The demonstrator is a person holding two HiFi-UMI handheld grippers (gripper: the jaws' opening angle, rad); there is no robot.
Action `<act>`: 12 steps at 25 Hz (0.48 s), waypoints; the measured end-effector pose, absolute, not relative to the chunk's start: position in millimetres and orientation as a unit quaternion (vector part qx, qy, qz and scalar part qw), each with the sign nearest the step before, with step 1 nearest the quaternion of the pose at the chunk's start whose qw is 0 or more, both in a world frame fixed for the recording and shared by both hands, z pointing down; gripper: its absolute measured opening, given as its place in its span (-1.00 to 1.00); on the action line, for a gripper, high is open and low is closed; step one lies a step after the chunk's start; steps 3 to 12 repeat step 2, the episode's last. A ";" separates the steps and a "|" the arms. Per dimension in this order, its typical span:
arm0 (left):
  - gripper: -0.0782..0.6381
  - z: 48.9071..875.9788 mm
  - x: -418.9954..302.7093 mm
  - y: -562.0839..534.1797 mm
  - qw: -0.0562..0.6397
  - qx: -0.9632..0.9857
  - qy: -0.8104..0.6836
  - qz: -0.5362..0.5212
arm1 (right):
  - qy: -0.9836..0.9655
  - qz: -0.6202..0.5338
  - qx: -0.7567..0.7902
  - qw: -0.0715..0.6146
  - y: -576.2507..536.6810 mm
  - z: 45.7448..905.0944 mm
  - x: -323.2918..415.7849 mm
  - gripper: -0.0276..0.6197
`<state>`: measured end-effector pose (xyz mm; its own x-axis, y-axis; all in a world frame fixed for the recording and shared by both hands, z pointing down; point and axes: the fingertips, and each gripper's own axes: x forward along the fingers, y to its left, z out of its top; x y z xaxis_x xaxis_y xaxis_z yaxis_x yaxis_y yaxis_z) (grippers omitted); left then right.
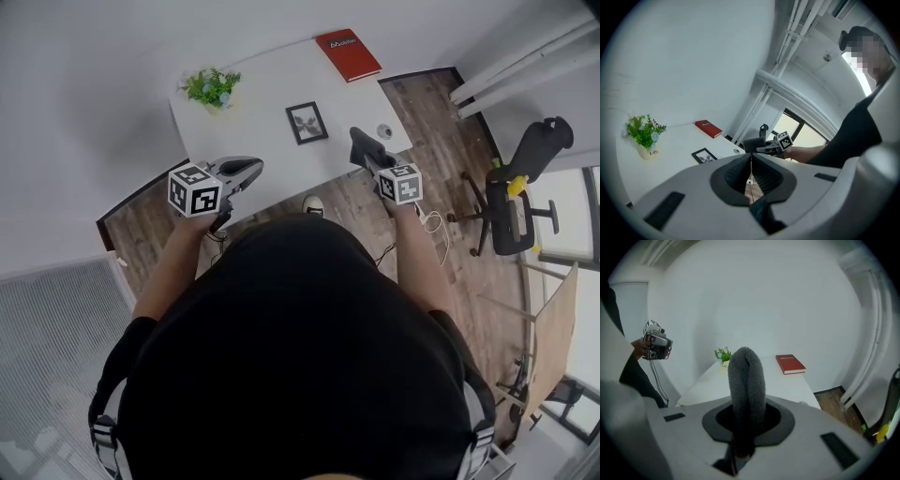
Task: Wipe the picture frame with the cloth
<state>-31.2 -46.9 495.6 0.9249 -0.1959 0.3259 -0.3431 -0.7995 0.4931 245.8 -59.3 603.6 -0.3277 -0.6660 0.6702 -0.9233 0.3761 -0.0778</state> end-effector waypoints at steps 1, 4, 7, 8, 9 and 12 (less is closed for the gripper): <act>-0.75 495.1 -29.9 -43.9 0.283 0.940 -0.142 0.131 | -0.780 0.237 0.512 0.272 -55.3 603.1 248.2 -0.78; -0.75 494.6 -28.7 -40.9 0.283 0.940 -0.141 0.131 | -0.778 0.243 0.515 0.266 -51.2 602.5 250.6 -0.78; -0.75 494.6 -28.7 -40.9 0.283 0.940 -0.141 0.131 | -0.778 0.243 0.515 0.266 -51.2 602.5 250.6 -0.78; -0.75 494.6 -28.7 -40.9 0.283 0.940 -0.141 0.131 | -0.778 0.243 0.515 0.266 -51.2 602.5 250.6 -0.78; -0.75 494.6 -28.7 -40.9 0.283 0.940 -0.141 0.131 | -0.778 0.243 0.515 0.266 -51.2 602.5 250.6 -0.78; -0.75 494.6 -28.7 -40.9 0.283 0.940 -0.141 0.131 | -0.778 0.243 0.515 0.266 -51.2 602.5 250.6 -0.78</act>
